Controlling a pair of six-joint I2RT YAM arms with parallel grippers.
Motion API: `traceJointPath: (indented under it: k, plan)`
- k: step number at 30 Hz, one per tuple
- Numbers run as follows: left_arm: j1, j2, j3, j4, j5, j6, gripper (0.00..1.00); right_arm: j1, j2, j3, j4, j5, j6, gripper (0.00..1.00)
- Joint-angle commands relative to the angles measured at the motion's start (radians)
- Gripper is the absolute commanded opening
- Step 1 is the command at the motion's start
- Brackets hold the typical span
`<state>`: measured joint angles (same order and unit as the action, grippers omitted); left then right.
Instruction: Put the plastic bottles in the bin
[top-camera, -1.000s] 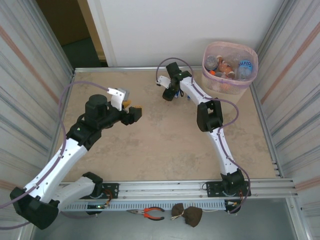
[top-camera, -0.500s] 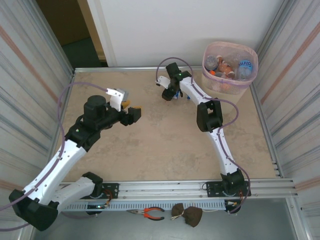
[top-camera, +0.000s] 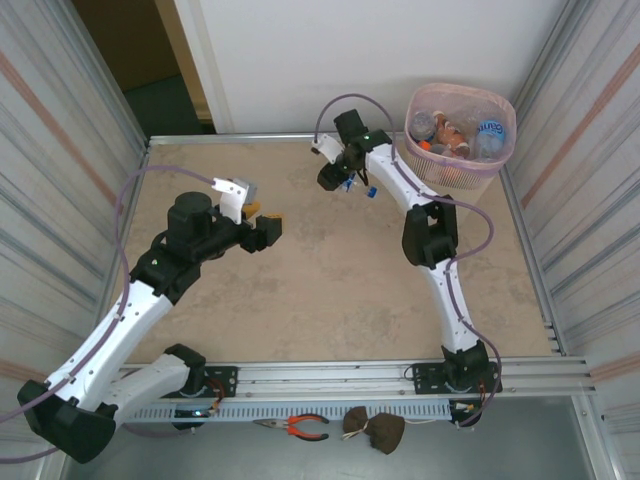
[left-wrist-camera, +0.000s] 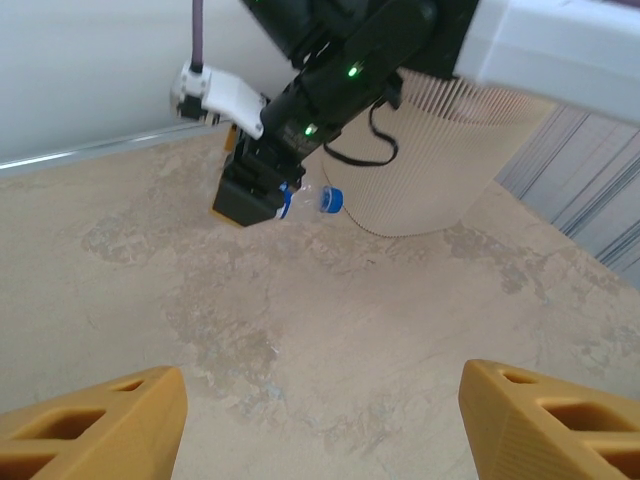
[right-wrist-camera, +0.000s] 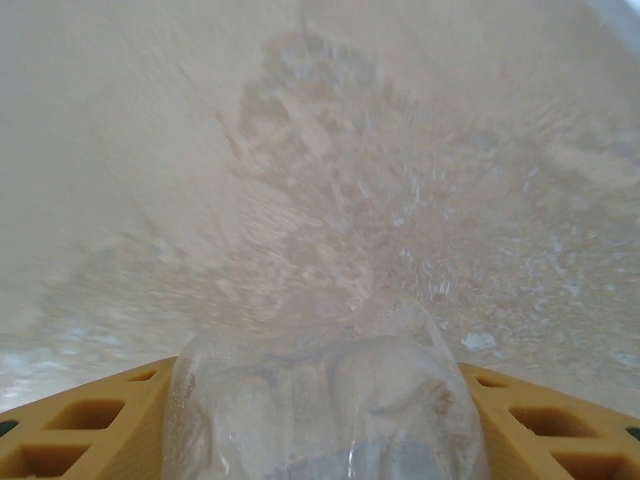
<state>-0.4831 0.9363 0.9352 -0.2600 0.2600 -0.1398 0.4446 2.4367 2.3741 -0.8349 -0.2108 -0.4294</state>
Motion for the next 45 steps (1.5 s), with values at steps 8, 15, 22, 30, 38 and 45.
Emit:
traceJointPath:
  k: [8, 15, 22, 30, 38, 45]
  plan:
    - [0.009, -0.022, -0.020, 0.076, -0.005, -0.014, 0.73, -0.010, -0.316, -0.119, 0.135, -0.178, 0.254, 0.53]
    - [0.009, -0.009, -0.025, 0.111, 0.001, -0.017, 0.73, -0.075, -0.534, -0.232, 0.296, -0.291, 0.408, 0.52]
    - [0.009, 0.031, -0.024, 0.162, 0.017, -0.024, 0.73, -0.236, -0.756, -0.460, 0.649, -0.400, 0.688, 0.50]
    - [0.009, 0.090, -0.002, 0.199, 0.049, -0.034, 0.72, -0.425, -0.848, -0.691, 1.025, -0.370, 0.982, 0.48]
    - [0.009, 0.096, -0.001, 0.203, 0.050, -0.036, 0.72, -0.482, -0.840, -0.858, 1.207, -0.330, 1.061, 0.47]
    - [0.009, 0.100, -0.003, 0.205, 0.048, -0.040, 0.72, -0.496, -0.830, -0.977, 1.289, -0.345, 1.091, 0.46]
